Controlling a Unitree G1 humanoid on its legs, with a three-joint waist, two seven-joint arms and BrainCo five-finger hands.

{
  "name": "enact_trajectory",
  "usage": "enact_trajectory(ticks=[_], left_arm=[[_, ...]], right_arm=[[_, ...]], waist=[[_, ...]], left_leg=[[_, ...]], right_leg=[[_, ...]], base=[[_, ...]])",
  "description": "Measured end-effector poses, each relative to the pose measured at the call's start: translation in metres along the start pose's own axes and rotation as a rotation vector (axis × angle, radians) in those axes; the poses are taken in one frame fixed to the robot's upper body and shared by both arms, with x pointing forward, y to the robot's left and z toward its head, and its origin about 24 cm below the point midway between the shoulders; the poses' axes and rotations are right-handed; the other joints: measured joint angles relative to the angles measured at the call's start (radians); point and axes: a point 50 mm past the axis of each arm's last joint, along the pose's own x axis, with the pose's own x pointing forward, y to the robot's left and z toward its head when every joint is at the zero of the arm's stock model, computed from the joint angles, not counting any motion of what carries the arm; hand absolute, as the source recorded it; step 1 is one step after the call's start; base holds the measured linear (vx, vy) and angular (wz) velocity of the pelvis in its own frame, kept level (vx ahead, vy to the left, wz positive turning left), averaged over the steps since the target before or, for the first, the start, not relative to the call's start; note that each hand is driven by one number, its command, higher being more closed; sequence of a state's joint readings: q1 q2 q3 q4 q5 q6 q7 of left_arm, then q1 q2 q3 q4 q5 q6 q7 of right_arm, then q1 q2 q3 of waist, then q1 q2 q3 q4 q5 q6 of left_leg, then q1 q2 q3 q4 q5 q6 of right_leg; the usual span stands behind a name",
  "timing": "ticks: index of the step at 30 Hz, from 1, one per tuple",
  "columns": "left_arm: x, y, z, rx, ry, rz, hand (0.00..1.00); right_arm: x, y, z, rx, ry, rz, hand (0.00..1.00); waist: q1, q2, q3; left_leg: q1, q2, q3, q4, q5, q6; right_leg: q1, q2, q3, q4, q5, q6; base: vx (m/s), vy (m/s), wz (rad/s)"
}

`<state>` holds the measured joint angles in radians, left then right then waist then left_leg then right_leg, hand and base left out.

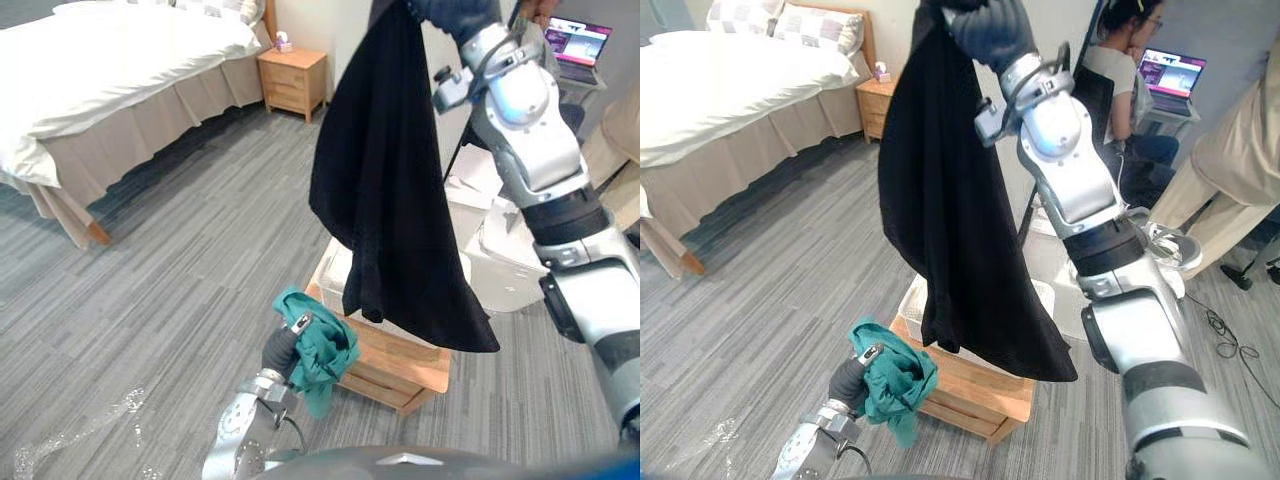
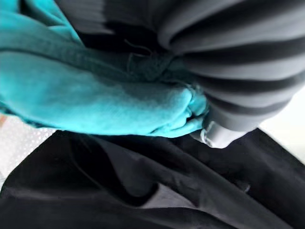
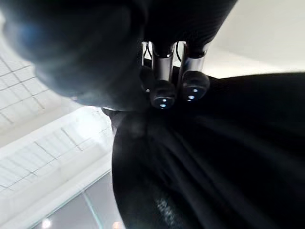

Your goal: Tidy the bed and pick cloth on bed and put in laundry

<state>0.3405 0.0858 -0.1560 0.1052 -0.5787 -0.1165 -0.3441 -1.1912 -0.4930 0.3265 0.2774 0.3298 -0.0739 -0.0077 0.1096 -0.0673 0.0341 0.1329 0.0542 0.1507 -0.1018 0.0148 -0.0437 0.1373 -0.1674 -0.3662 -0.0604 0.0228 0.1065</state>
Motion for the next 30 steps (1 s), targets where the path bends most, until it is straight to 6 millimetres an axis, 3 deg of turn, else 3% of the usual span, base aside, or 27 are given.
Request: enact_trajectory(ticks=[9,11,15,19,25,30], left_arm=[[-0.005,-0.002,-0.008,-0.048,0.011,0.028,1.00],[-0.009,-0.003,-0.014,-0.063,0.034,0.034,1.00],[-0.016,-0.001,-0.018,-0.068,0.050,0.036,1.00],[-0.020,0.000,-0.020,-0.071,0.061,0.028,1.00],[-0.034,0.009,-0.034,-0.096,0.121,0.061,1.00],[-0.041,0.012,-0.041,-0.112,0.150,0.086,1.00]], right_arm=[[0.001,-0.016,-0.027,-0.018,0.129,-0.063,1.00],[0.004,-0.020,-0.030,-0.030,0.152,-0.074,1.00],[0.015,-0.016,-0.025,-0.150,0.158,-0.036,1.00],[0.016,-0.028,-0.032,-0.212,0.222,-0.081,1.00],[0.007,-0.071,-0.040,-0.375,0.353,-0.166,1.00],[0.009,-0.114,-0.009,-0.558,0.328,-0.290,1.00]], waist=[[0.047,-0.023,-0.015],[0.047,-0.025,-0.014],[0.067,-0.027,-0.014],[0.073,-0.040,-0.021],[0.086,-0.052,-0.025],[0.082,-0.052,-0.024]], left_leg=[[-0.010,-0.001,-0.030,-0.001,0.006,-0.010],[-0.012,0.017,0.042,-0.001,0.005,-0.011],[-0.015,0.018,0.061,-0.001,0.011,-0.015],[-0.029,0.026,0.123,0.000,0.013,-0.016],[-0.017,0.017,0.152,0.006,0.025,-0.003],[-0.001,0.027,0.223,0.006,0.020,-0.009]], right_leg=[[0.034,-0.013,-0.090,-0.010,0.000,0.000],[0.052,-0.017,-0.139,-0.013,0.000,0.001],[0.058,-0.022,-0.175,-0.013,0.000,0.003],[0.062,-0.033,-0.232,-0.009,0.003,0.016],[0.065,-0.051,-0.276,0.017,0.011,0.029],[0.064,-0.050,-0.274,0.034,0.011,0.029]], base=[[-0.03,0.002,0.22],[-0.01,-0.001,0.44],[0.02,0.012,0.16],[0.05,0.015,0.27],[0.08,0.033,0.06],[0.02,0.001,-0.10]])
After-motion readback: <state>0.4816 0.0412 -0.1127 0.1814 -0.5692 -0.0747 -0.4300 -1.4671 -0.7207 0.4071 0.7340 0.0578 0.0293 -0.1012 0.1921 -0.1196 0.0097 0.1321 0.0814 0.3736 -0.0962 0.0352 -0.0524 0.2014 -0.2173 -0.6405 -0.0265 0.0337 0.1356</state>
